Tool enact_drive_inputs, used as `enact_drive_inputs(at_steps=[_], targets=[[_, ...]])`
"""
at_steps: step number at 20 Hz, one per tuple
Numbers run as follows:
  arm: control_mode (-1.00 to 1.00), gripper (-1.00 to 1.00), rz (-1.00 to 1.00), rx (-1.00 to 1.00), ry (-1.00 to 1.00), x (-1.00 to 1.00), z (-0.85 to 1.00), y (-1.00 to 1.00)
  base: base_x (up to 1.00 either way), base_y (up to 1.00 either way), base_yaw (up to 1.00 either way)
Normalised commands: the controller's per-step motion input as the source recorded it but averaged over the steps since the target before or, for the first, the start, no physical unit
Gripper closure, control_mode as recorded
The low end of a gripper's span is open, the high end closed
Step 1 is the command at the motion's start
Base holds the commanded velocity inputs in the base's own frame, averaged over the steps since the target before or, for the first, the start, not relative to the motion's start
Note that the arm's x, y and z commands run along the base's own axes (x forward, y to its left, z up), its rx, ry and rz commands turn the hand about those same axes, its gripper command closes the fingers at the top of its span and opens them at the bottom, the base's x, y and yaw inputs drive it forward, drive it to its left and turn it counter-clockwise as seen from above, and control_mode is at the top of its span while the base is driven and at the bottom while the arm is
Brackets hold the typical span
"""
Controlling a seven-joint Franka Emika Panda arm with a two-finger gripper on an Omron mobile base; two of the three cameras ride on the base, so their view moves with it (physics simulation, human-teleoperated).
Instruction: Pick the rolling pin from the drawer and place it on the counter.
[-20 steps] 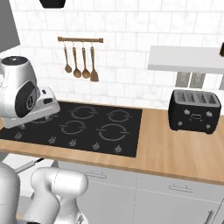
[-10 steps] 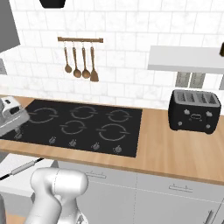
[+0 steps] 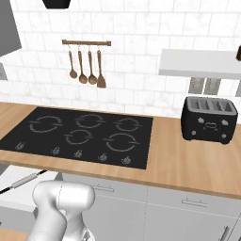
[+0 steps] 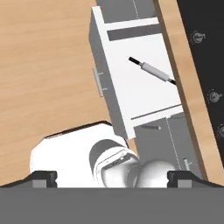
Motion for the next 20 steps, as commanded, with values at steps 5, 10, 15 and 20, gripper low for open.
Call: enact_drive_inputs(at_steps=[5,10,15,20], targets=[[-1.0,-1.0,0.19,-0.09,0.0,-0.56,-0.1,0.63,0.0,0.0,0.0],[-1.0,-1.0,0.14,-0.04,0.0,-0.33,-0.03,0.41,0.0,0.0,0.0],[-1.0,-1.0,0.04,-0.01,0.0,-0.01,0.0,0.04,0.0,0.0,0.0],[-1.0,-1.0,0.0,0.0,0.01,0.0,-0.04,0.0,0.0,0.0,0.0]])
